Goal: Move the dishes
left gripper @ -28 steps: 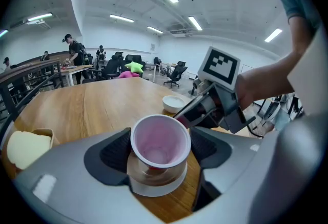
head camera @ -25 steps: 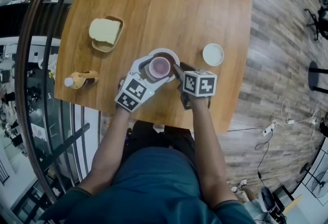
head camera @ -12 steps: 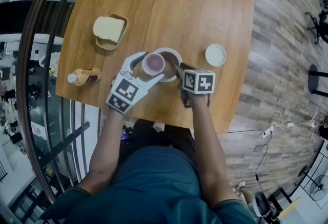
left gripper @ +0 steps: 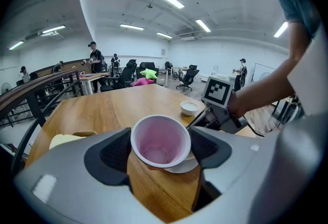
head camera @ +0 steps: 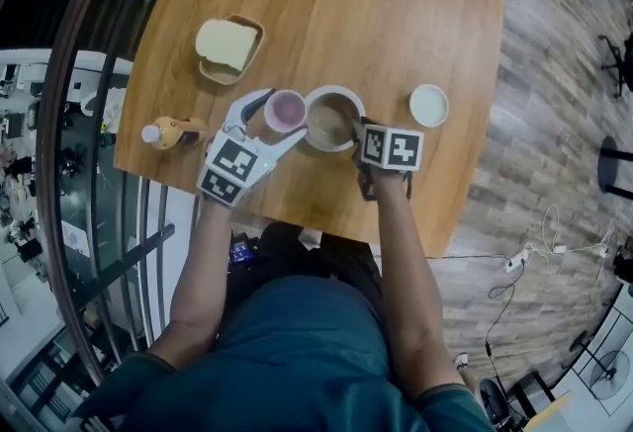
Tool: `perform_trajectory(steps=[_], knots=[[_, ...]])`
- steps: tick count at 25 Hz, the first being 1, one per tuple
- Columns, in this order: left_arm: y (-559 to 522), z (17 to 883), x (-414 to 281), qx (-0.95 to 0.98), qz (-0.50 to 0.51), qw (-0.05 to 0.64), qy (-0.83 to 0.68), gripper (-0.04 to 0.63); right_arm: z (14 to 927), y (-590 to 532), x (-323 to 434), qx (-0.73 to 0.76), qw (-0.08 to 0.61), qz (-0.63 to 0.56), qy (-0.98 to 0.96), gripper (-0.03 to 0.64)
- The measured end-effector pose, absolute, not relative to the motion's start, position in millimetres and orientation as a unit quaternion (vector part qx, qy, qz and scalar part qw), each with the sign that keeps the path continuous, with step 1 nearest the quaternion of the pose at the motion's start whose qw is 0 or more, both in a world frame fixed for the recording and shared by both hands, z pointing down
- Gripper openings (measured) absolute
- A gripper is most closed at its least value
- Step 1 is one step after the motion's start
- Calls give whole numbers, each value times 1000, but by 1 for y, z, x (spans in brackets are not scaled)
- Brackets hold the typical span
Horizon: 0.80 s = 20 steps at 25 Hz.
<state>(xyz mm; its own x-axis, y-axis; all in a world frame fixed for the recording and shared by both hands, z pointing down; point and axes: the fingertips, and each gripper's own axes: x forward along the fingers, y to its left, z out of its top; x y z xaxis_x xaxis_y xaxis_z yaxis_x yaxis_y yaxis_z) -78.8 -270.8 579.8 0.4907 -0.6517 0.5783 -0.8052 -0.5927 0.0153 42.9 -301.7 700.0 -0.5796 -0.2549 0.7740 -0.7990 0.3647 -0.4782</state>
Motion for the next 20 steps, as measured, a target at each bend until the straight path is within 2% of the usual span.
perform_trajectory(steps=[3, 5, 20], knots=[[-269, 583, -91, 844, 270, 150, -438, 353, 701, -303, 44, 350, 310, 448, -762, 43], [-270, 585, -97, 841, 272, 154, -443, 353, 699, -304, 45, 352, 312, 448, -760, 28], [-263, 624, -122, 823, 293, 185, -450, 353, 677, -306, 61, 358, 292, 455, -761, 26]])
